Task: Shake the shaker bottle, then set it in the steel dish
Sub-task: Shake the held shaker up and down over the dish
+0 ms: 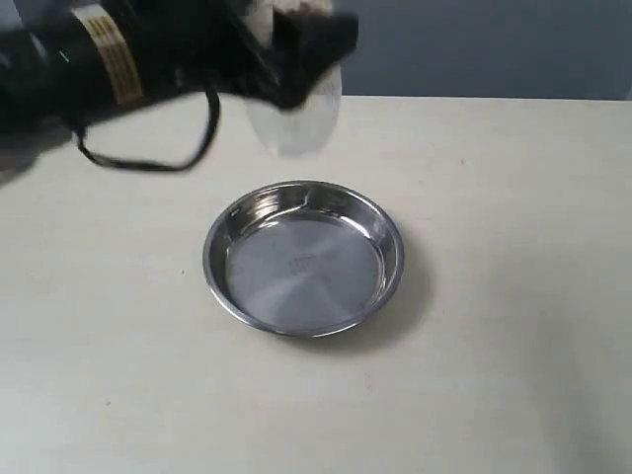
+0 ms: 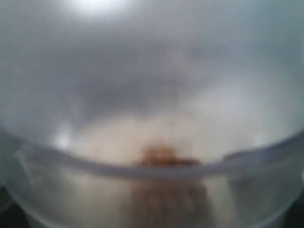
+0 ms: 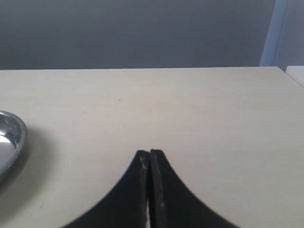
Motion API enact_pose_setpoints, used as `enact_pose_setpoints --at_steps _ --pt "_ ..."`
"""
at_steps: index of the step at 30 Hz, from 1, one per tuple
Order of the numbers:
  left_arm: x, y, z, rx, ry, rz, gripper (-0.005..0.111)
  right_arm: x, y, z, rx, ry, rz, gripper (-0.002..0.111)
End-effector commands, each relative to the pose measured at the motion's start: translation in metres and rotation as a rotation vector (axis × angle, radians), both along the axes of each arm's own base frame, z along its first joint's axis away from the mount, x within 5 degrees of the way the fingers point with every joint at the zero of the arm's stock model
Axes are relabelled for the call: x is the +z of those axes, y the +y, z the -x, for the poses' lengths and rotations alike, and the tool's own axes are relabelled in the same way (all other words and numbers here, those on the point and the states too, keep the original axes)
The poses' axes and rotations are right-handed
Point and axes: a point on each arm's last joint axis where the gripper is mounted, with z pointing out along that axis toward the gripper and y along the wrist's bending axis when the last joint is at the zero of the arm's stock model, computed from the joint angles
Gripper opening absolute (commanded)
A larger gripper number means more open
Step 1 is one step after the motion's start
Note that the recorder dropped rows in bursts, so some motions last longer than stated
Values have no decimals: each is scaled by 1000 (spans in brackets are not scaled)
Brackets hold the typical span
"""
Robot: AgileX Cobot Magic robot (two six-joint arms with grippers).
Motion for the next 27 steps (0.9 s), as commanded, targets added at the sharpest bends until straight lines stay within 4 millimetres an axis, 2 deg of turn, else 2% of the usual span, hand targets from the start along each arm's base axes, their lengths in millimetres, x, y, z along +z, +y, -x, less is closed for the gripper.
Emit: enact_pose_setpoints --at_steps 1,2,3,4,5,6,8,9,10,12,13,14,16,17,18,19,20,23,24,25,27 --pt "-1 -15 8 -162 -26 -28 0 0 0 0 2 -11 -3 -1" --pt "58 -6 18 -70 -208 -76 0 0 0 0 2 -11 -3 -1" --pt "66 0 17 -1 -185 -62 0 0 0 0 2 -11 -3 -1" --pt "49 0 14 11 -113 -62 0 0 0 0 2 -11 -3 -1" --pt "13 -4 9 -4 -8 -87 0 0 0 0 2 -11 -3 -1" --pt "-30 -8 6 -23 119 -115 0 0 0 0 2 -11 -3 -1" --pt "-89 -13 5 -47 288 -119 0 0 0 0 2 -11 -3 -1" --pt "-93 -17 7 -93 279 -77 0 0 0 0 2 -11 -3 -1" --pt "-84 -19 10 -131 235 -39 0 0 0 0 2 -11 -3 -1" --pt "-25 -20 17 -188 -5 41 0 0 0 0 2 -11 -3 -1" --pt "25 -10 19 -97 -150 -7 0 0 0 0 2 -13 -3 -1" --pt "20 -7 17 -39 -95 -21 0 0 0 0 2 -13 -3 -1" --pt "-32 -6 10 -14 69 -121 0 0 0 0 2 -13 -3 -1" --pt "-64 -8 6 -10 170 -145 0 0 0 0 2 -13 -3 -1" --pt "-83 -10 2 -7 228 -134 0 0 0 0 2 -13 -3 -1" --pt "-85 -12 1 -25 223 -117 0 0 0 0 2 -13 -3 -1" --pt "-74 -16 2 -64 165 -95 0 0 0 0 2 -13 -3 -1" --pt "0 -14 10 -91 -76 -32 0 0 0 0 2 -13 -3 -1" --pt "12 -9 11 -45 -72 -21 0 0 0 0 2 -13 -3 -1" --pt "2 -8 12 -28 -31 -41 0 0 0 0 2 -13 -3 -1" --pt "-62 -9 8 -17 146 -168 0 0 0 0 2 -11 -6 -1"
